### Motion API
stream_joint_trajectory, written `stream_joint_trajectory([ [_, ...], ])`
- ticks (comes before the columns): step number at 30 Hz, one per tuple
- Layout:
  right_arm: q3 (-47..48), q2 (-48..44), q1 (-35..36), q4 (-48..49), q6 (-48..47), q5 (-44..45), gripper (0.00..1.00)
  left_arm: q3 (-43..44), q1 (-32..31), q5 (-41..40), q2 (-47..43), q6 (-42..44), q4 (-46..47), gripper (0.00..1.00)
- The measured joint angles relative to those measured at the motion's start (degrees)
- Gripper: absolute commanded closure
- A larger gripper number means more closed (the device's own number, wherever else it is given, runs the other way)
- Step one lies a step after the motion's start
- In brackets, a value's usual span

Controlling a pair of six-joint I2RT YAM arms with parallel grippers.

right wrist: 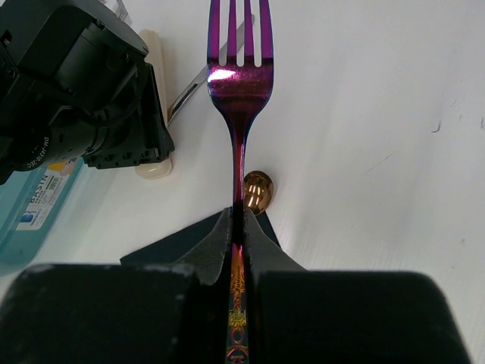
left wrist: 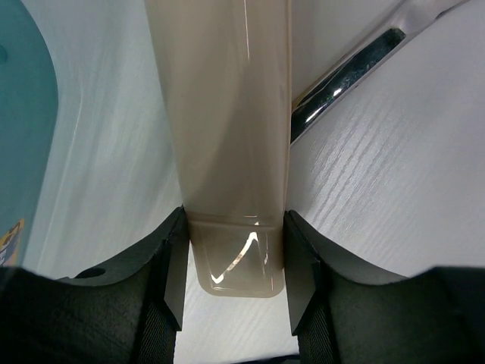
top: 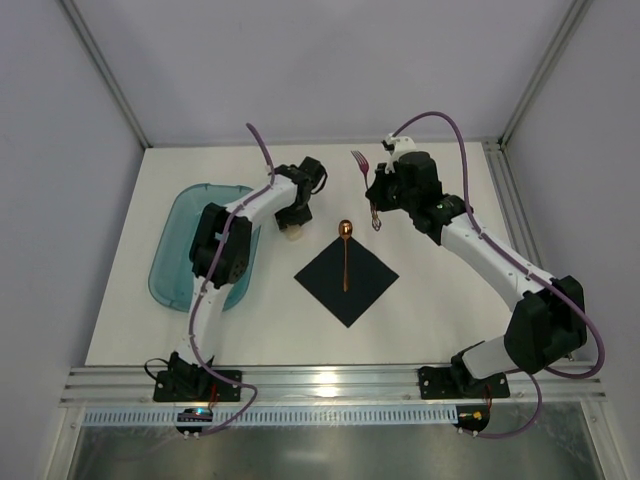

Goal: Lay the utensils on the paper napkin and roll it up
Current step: Pick up the container from the center of the board.

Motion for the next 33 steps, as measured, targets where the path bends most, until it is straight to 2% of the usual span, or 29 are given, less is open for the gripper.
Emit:
stream_joint_trajectory([
  [2, 0.0, 0.0, 0.0, 0.0, 0.1, -0.1, 0.96, -0.5, 0.0, 0.3, -0.4, 0.1, 0.3, 0.89],
  [5, 0.0, 0.0, 0.0, 0.0, 0.7, -0.2, 0.96, -1.4, 0.0, 1.0, -1.6, 0.6, 0.8, 0.95],
  [8, 0.0, 0.0, 0.0, 0.0, 1.5, -0.5, 0.96, -3.8, 0.0, 2.9, -4.5, 2.2, 2.8, 1.00],
  [11, 0.0, 0.2, 0.0, 0.1, 2.5, -1.3, 0.96, -9.2, -0.2, 7.2, -10.4, 4.6, 8.0, 1.00],
  [14, 0.3, 1.5, 0.0, 0.2, 3.7, -1.8, 0.96, -16.1, -0.2, 14.8, -17.2, 6.2, 16.0, 1.00],
  [17, 0.5, 3.3, 0.0, 0.2, 5.0, -2.3, 0.96, -24.0, 0.7, 26.0, -23.0, 5.5, 29.1, 0.97],
  [23, 0.6, 7.2, -0.3, 0.5, 7.3, -3.4, 0.96, -36.7, 4.9, 44.8, -24.1, -1.5, 53.0, 0.99],
  [29, 1.6, 12.6, -2.7, 3.7, 12.7, -8.6, 0.96, -40.2, 5.9, 54.1, -24.1, -6.4, 67.3, 0.99],
  [33, 4.1, 18.2, -4.1, 5.7, 16.4, -12.1, 0.96, -42.1, 6.0, 60.4, -23.4, -12.9, 82.6, 0.99],
])
